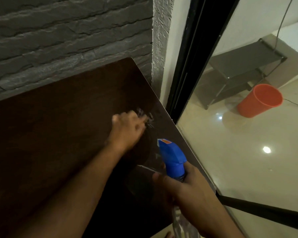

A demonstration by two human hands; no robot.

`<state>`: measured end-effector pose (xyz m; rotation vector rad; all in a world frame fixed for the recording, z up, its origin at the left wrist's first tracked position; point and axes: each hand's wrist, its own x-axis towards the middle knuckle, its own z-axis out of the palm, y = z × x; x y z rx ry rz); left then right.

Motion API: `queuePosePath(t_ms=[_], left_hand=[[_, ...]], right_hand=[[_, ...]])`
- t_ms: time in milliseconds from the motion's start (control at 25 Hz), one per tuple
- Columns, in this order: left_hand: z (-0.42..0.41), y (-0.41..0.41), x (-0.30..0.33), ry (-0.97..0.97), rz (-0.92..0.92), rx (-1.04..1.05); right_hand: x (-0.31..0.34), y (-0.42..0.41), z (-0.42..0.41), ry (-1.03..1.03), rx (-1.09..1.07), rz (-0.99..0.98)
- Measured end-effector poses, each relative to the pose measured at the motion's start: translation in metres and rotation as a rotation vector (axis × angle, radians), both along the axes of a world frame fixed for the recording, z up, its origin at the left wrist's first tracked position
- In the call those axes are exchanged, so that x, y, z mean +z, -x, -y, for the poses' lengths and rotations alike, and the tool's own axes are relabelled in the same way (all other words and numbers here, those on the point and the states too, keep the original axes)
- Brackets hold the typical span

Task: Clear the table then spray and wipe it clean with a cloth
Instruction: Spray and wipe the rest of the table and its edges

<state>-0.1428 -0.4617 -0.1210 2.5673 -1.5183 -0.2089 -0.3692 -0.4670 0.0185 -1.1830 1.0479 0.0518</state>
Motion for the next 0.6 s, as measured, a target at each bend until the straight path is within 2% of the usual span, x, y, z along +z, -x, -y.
queuePosePath(t_ms=[80,120,200,280,320,360,440,520,600], left_hand=[[-0.049,0.024,0.0,0.011,-0.089,-0.235],[-0.072,0.015,-0.002,0.056,-0.095,-0.23],[-0.085,-0.033,-0.008,0.182,-0.063,-0.006],[-0.043,-0.079,-0.009,0.214,-0.009,0.253],[-0.01,-0.087,-0.008,0.187,-0.01,0.319],[0.021,-0.077,-0.005,0.132,-0.012,0.295],[0.044,-0.037,-0.001,0.081,-0.059,0.085],[-0.003,-0.005,-0.007,0.089,-0.04,-0.198],[-0.065,-0.008,-0.01,0.163,-0.029,-0.232]], right_hand=[[0.002,-0.001,0.002,-0.036,-0.002,0.007],[0.001,0.0,0.005,-0.041,-0.003,0.002],[0.0,0.003,0.009,-0.028,-0.004,-0.039],[-0.002,0.004,0.013,-0.009,-0.009,-0.057],[-0.005,0.004,0.013,-0.005,-0.021,-0.056],[-0.007,0.004,0.014,0.003,-0.031,-0.056],[-0.009,0.002,0.014,0.009,-0.058,-0.051],[-0.008,0.002,0.015,-0.014,-0.078,-0.023],[-0.007,0.001,0.016,-0.052,-0.077,-0.015]])
